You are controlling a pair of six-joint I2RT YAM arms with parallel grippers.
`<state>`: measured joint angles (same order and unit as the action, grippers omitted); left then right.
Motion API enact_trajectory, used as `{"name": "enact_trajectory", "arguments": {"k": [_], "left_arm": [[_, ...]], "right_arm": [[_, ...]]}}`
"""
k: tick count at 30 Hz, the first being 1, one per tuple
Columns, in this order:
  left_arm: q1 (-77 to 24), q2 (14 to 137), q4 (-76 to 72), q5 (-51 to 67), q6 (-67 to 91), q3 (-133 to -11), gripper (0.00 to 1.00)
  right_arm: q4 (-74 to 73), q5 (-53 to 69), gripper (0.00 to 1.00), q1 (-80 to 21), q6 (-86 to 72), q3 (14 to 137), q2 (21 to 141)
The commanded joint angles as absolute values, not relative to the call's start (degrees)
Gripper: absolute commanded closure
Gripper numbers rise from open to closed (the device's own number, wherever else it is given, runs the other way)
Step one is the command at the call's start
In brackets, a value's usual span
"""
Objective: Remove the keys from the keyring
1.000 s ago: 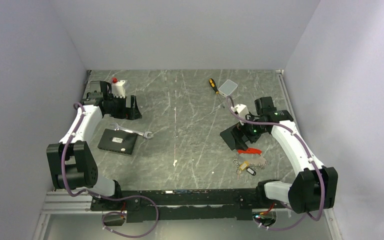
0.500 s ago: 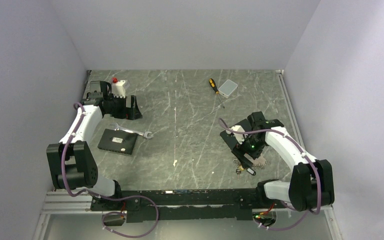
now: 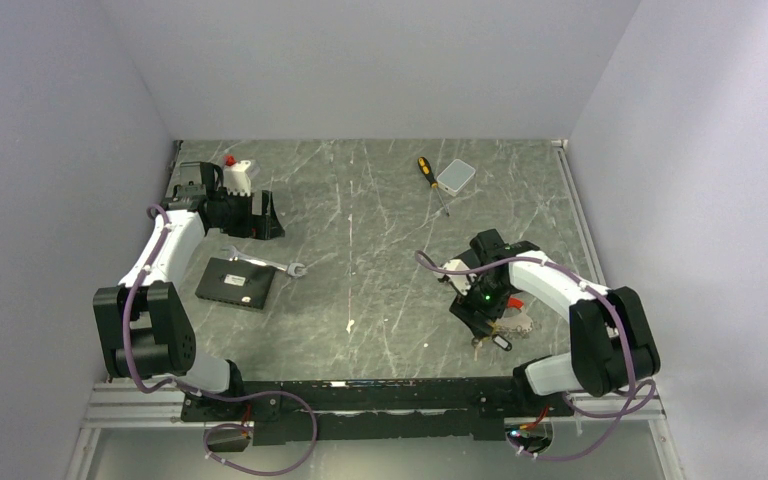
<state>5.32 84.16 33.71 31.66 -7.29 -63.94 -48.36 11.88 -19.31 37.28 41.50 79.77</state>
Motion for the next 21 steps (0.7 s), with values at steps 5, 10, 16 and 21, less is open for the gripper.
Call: {"name": "enact_trajectory", "arguments": {"k": [5, 10, 16, 21], "left_arm": [[5.31, 84.24, 32.87, 32.51, -6.94, -63.54, 0.01], [5.31, 84.75, 33.04, 32.59, -6.86, -63.80, 0.01], [5.35, 84.65, 33.09, 32.80, -6.86, -63.82, 0.01], [5.34, 84.80, 33.13, 33.11, -6.77, -63.98, 0.01]], "right_arm": [[-44.00, 6.57, 0.64, -20.43, 36.75, 37.89, 78.05], [-45.97, 5.78, 0.88, -19.92, 35.73, 37.27, 72.31], [-50.21, 5.04, 1.00, -15.64, 35.51, 42.20, 65.79], [-52.37, 5.26, 1.00, -12.12, 35.14, 48.77, 61.75]]}}
